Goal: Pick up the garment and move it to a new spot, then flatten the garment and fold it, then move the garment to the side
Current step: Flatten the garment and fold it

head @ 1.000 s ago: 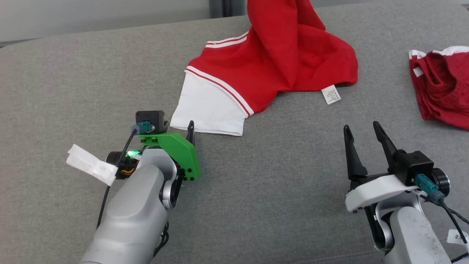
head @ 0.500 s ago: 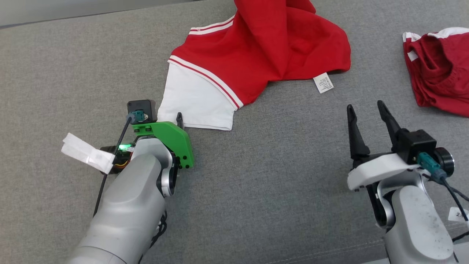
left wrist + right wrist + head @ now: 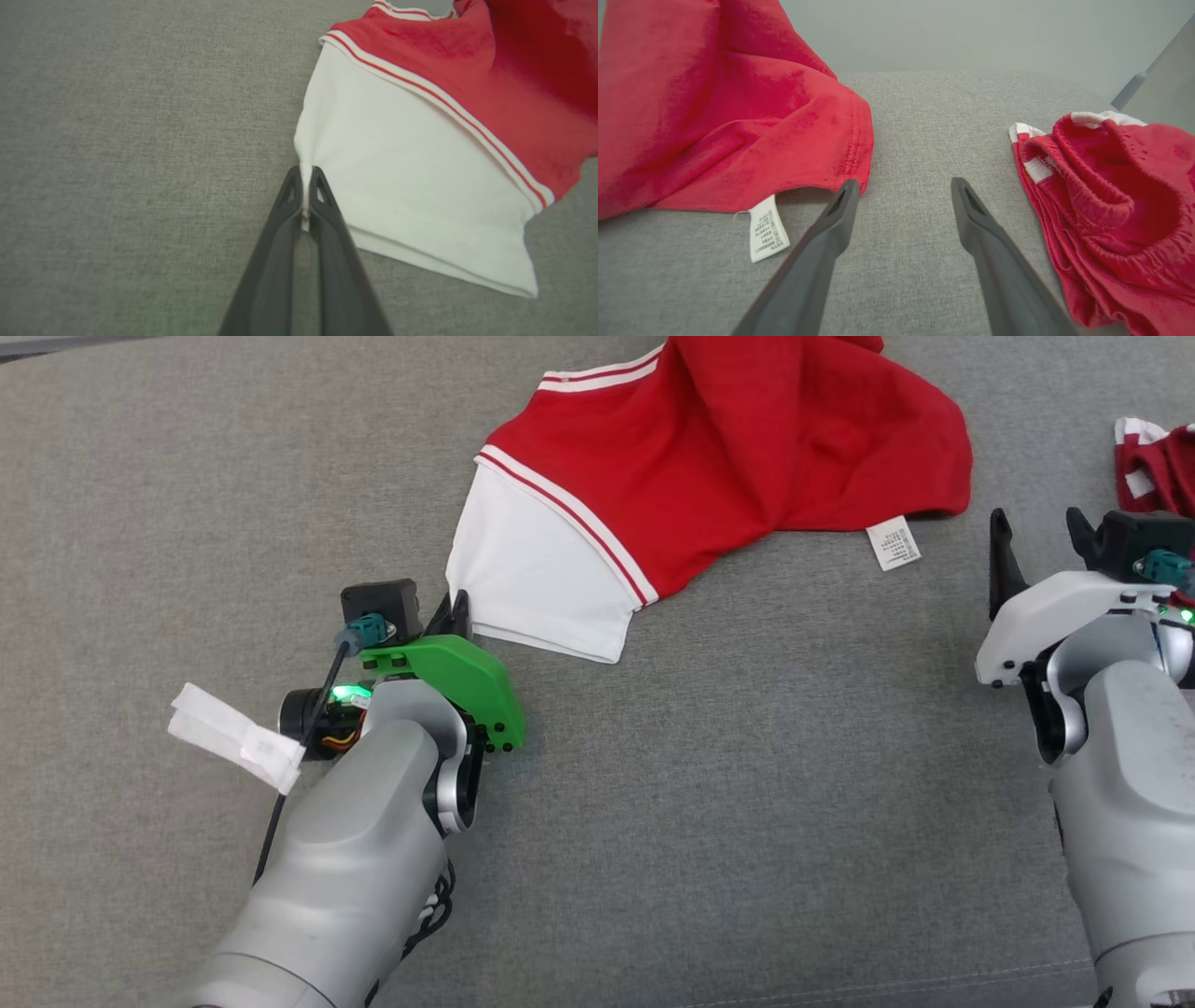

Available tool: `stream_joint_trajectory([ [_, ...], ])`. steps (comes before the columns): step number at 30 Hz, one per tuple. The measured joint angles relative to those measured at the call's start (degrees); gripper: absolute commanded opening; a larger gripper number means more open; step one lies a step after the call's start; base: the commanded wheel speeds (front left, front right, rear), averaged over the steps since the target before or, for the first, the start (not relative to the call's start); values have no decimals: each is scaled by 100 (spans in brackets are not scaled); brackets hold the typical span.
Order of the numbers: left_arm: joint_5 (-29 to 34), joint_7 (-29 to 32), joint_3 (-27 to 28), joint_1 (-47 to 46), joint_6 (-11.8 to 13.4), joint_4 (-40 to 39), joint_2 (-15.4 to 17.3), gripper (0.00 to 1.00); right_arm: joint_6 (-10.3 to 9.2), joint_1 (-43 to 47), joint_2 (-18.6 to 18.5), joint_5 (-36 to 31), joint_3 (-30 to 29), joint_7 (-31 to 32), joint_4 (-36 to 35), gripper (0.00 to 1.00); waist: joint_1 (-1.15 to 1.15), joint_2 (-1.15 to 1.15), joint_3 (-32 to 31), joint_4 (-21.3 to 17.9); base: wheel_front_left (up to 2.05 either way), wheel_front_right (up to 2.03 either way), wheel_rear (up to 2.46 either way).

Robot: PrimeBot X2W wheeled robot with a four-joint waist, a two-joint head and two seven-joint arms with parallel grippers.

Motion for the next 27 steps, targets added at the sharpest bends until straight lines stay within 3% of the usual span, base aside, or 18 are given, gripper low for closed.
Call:
stream_joint_trajectory([
  [9,-240,-407,-390,-160,-93,-75,-3,0,0,-935,-200,-256,-146,-131,1575,100,0,0,181,376,0,0,0],
  [15,-256,-469,-393,-288,-252,70,-1,0,-1,-1339,-218,-402,118,-163,2259,98,0,0,295,477,0,0,0],
  [16,-256,-495,-391,-292,-272,100,-2,0,-2,-1402,-219,-405,170,-163,2347,77,0,0,307,478,0,0,0],
  [17,-256,-504,-388,-294,-290,123,-2,0,-3,-1440,-220,-409,201,-171,2409,44,0,0,312,476,0,0,0],
  [18,-256,-506,-380,-297,-300,148,-1,0,-3,-1480,-212,-408,237,-187,2492,34,0,0,311,470,0,0,0],
  [20,-255,-512,-361,-303,-331,179,-1,0,-3,-1553,-193,-408,318,-197,2617,2,0,0,305,456,0,0,0],
  [27,-114,-533,-151,-324,-375,23,5,0,-1,-1655,-66,-214,526,-643,2792,0,0,0,163,392,0,0,0],
])
